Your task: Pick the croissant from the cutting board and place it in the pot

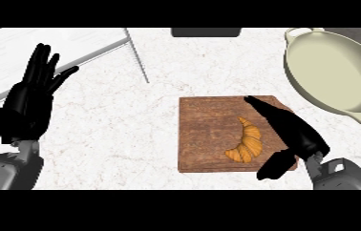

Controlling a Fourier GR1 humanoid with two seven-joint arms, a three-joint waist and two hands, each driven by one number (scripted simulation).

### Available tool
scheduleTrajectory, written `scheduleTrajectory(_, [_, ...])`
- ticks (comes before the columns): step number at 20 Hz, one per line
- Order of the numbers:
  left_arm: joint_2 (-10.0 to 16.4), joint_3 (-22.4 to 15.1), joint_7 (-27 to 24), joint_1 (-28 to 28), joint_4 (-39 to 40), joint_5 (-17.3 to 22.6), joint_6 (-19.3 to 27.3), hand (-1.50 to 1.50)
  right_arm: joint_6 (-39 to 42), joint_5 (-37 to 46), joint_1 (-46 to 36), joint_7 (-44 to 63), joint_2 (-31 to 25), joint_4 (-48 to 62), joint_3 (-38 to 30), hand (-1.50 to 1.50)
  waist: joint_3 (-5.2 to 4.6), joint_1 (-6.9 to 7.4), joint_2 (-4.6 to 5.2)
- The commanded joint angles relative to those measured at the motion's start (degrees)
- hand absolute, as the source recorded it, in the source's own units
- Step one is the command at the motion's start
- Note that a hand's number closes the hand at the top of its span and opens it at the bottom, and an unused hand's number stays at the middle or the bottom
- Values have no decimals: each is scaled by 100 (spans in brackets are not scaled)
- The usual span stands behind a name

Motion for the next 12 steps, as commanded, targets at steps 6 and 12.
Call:
scheduleTrajectory(6, [-258, 31, 183, 93, 264, -172, -145, 0, -28, 831, 78, 57, 411, 632, 66, -150, -53, -18, 68])
scheduleTrajectory(12, [-227, 309, 405, -256, 591, -151, -313, 0, -196, 1149, 74, -195, 873, 987, 96, -150, -53, -36, 73])
